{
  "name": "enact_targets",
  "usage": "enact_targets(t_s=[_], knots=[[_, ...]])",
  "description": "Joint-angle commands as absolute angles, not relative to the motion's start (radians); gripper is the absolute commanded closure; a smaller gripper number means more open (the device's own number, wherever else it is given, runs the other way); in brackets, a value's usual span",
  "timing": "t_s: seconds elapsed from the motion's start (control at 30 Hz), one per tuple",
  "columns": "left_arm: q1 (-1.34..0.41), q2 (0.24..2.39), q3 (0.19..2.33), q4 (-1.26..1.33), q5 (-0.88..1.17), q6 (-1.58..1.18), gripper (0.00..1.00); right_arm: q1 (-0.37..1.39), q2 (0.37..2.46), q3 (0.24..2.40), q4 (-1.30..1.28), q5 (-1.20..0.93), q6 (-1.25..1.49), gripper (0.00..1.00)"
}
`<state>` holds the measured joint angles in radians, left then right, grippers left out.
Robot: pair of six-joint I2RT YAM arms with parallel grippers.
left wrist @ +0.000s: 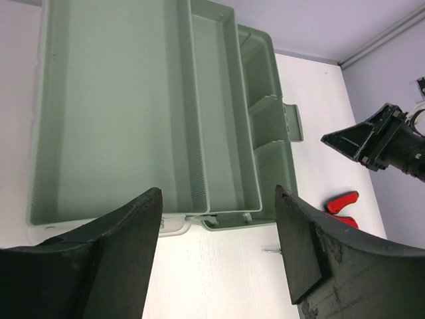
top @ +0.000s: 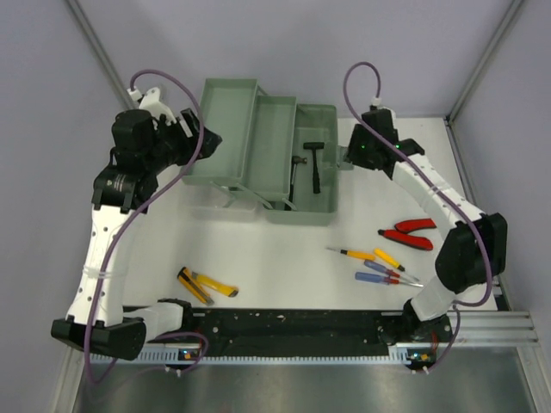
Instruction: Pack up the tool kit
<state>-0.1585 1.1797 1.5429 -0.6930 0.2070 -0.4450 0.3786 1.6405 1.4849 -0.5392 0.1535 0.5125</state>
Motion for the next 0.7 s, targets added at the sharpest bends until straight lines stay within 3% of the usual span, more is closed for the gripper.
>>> enact_targets(t_s=[0.0, 0.2, 0.5, 0.67], knots=[[-0.153, 1.209, 1.568, -0.575, 0.281, -0.466, 0.27, 0.272, 1.470, 1.378, -0.597, 0.160, 0.655, 0.57], [-0.153, 1.256, 1.582, -0.489, 0.345, -0.474, 0.27, 0.149, 1.356, 1.195, -0.614, 0.160, 0.773, 0.48], [-0.152, 1.287, 1.592, -0.437, 0.387, -0.477, 0.27, -0.030, 1.253, 0.939, -0.624, 0.100, 1.034, 0.49], [-0.152, 1.284, 1.597, -0.445, 0.371, -0.466, 0.27, -0.086, 1.226, 0.841, -0.643, 0.155, 1.164, 0.55]])
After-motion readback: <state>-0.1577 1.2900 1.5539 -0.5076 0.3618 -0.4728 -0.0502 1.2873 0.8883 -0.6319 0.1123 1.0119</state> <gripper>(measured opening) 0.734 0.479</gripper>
